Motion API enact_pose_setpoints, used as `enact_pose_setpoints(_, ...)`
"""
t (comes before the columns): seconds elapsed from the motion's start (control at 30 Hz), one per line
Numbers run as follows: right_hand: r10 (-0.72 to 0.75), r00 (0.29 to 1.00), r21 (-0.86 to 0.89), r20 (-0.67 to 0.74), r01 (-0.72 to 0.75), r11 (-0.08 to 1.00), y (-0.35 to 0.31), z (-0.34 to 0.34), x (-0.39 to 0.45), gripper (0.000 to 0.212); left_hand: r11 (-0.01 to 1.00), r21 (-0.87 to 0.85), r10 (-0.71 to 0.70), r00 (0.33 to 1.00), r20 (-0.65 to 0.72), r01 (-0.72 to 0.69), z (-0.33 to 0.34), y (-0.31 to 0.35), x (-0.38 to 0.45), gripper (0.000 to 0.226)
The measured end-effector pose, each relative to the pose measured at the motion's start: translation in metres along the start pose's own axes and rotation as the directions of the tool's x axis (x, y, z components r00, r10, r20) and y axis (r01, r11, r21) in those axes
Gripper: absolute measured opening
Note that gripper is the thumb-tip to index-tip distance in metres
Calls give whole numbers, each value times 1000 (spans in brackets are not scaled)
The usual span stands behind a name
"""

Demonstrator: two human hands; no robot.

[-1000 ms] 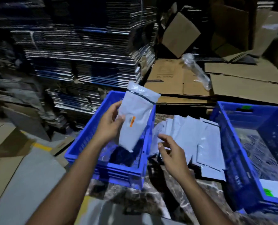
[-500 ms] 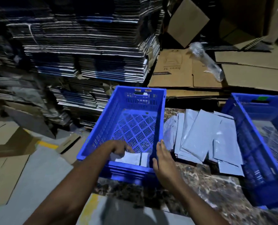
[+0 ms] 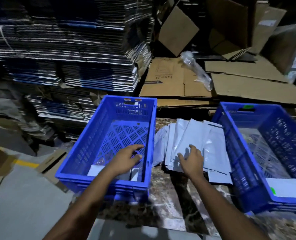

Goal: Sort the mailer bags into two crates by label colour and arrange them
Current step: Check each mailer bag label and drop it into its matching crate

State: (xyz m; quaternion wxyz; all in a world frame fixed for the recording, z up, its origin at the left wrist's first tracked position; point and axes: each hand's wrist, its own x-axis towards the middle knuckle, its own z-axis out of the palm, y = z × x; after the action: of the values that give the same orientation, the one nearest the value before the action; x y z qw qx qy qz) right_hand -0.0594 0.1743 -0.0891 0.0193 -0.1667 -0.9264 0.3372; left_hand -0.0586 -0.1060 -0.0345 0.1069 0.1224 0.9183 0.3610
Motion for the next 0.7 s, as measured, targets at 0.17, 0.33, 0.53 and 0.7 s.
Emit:
enact_pose_setpoints(0.17,101,988,-128,120,-85,988,19,-5,30,77,982,151,111,993,46,-117,45,42,7,50)
enact_pose_setpoints(0.33,213,974,-124,81,-202,972,12,-10,36,77,991,130,19,1000,-18,-16,65,52,4,43)
enact_pose_setpoints(0.53,339,934,28,111,-344,938,6,-15,40,97,998,67,-3,992,-123,12,81,59,-9,63)
enact_pose_setpoints(0.7,216,965,-123,150,-198,972,-13,-30,32,33,999,19,-30,991,-134,33,80,63,-12,47)
